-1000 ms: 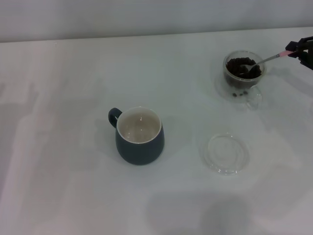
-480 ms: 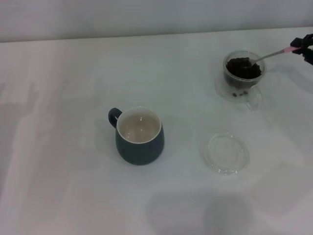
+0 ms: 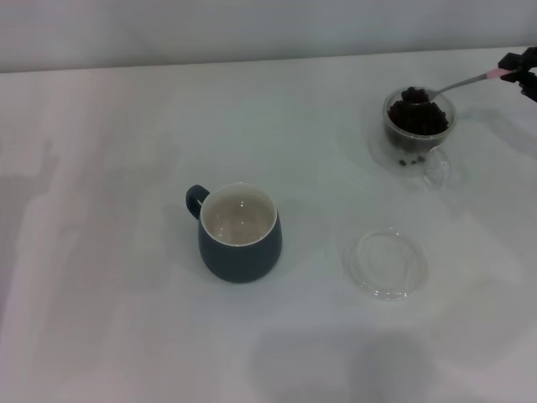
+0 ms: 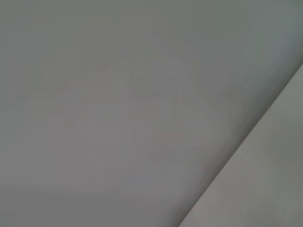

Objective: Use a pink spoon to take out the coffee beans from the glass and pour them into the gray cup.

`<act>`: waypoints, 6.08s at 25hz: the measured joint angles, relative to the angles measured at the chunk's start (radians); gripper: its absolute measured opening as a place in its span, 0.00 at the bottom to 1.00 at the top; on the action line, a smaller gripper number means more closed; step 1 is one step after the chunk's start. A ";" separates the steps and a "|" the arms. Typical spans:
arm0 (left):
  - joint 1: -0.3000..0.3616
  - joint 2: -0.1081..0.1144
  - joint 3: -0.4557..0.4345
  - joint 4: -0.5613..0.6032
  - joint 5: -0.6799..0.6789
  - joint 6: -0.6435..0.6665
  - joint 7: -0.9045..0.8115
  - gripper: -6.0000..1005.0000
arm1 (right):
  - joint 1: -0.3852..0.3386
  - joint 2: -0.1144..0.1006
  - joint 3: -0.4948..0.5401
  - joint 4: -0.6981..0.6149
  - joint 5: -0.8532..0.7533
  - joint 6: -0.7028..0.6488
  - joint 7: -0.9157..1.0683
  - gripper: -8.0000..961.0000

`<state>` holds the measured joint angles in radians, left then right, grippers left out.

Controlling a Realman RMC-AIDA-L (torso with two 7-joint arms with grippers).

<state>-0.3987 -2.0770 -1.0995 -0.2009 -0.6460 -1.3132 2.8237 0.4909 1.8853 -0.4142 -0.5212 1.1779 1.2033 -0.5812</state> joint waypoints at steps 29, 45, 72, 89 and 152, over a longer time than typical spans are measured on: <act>0.002 -0.005 0.008 0.000 0.011 0.011 0.000 0.82 | 0.071 0.132 -0.213 -0.073 0.056 0.201 -0.030 0.17; 0.007 -0.008 0.012 0.000 0.013 0.013 0.000 0.82 | 0.062 0.138 -0.462 -0.072 0.171 0.185 -0.146 0.17; -0.006 -0.002 0.012 0.000 0.014 0.028 0.000 0.82 | 0.029 0.136 -0.738 -0.290 0.280 0.112 -0.558 0.18; -0.006 -0.002 0.004 0.000 0.012 0.028 0.000 0.82 | -0.102 0.042 -0.340 -0.189 0.357 0.434 -0.570 0.19; -0.005 -0.001 0.003 0.020 0.006 0.029 0.000 0.82 | 0.022 -0.005 -0.275 -0.083 -0.140 0.297 -0.628 0.66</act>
<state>-0.4034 -2.0778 -1.0967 -0.1806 -0.6397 -1.2842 2.8240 0.5126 1.8803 -0.6887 -0.6042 1.0375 1.5001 -1.2096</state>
